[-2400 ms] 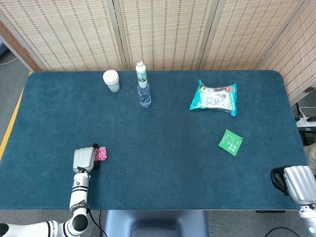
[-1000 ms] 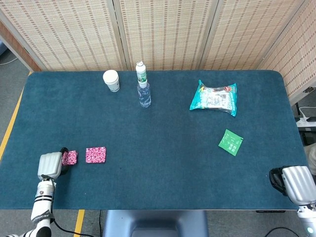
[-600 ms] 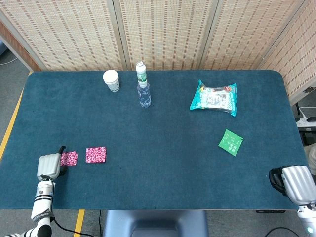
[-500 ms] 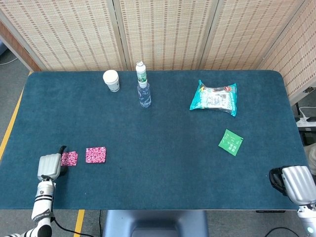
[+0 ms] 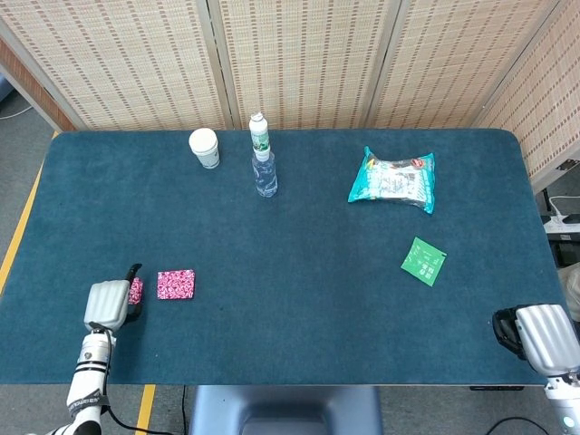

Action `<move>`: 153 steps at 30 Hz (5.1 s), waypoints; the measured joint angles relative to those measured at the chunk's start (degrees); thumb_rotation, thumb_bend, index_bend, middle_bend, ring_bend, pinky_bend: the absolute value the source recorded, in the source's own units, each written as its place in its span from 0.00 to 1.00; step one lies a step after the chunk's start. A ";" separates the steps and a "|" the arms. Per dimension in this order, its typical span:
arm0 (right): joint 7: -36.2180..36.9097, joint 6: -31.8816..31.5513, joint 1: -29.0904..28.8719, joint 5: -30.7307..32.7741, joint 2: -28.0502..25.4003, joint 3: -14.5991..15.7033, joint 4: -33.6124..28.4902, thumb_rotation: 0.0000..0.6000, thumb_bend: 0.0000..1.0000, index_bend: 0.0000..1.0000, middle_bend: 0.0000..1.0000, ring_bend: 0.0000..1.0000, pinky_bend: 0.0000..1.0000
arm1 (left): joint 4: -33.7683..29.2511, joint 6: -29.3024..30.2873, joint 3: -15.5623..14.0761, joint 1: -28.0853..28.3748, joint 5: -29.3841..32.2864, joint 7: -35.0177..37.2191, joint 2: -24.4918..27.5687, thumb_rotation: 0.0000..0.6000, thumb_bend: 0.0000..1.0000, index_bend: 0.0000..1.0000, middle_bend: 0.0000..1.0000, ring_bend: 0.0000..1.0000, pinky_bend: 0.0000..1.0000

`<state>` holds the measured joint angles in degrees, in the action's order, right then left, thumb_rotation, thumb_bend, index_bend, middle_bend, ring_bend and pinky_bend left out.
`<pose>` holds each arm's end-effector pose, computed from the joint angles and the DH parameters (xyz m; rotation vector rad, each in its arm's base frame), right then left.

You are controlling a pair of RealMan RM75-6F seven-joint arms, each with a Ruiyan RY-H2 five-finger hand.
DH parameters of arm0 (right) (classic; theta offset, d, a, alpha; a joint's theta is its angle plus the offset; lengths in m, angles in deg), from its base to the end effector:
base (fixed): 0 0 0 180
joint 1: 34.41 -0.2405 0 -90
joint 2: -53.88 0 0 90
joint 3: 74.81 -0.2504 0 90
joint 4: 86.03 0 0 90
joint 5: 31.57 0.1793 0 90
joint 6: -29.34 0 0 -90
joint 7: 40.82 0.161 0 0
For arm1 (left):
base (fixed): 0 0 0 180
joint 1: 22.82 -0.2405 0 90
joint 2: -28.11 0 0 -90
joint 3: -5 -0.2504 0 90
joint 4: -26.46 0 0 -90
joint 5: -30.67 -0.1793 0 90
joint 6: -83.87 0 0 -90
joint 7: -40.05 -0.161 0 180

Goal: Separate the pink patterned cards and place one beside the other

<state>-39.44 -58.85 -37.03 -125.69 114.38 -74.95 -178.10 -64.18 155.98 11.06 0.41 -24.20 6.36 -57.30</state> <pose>-0.2848 -0.1742 0.1952 1.4945 -0.8362 0.9199 -0.2649 0.2757 0.0529 -1.4847 -1.0036 -0.5686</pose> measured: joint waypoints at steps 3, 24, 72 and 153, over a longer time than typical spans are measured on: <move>0.24 -0.02 -0.02 0.01 -0.09 -0.02 0.02 1.00 0.70 1.00 0.93 0.88 0.98 | -0.77 0.09 0.60 0.83 1.07 -2.11 -1.78 1.00 0.36 0.15 1.00 1.00 1.00; 1.58 -0.35 -0.02 -0.51 -0.48 0.20 0.35 1.00 0.70 1.00 0.93 0.88 0.98 | 3.40 -1.06 3.50 5.91 8.00 -9.20 -10.60 1.00 0.35 0.19 1.00 1.00 1.00; 1.46 -0.09 -0.16 -0.51 -0.54 0.35 0.35 1.00 0.70 1.00 0.93 0.88 0.98 | 4.39 -0.11 3.12 7.65 10.53 -9.97 -11.66 1.00 0.35 0.36 1.00 1.00 1.00; 0.00 0.85 -0.51 -0.07 0.06 0.42 0.15 1.00 0.70 1.00 0.93 0.88 0.98 | -6.36 3.15 -6.87 -9.75 -4.90 1.61 2.19 1.00 0.28 0.12 1.00 1.00 1.00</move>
<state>-39.44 -58.00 -37.54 -125.75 114.44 -74.53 -177.95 -70.53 159.13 4.19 -9.34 -29.11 7.97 -55.11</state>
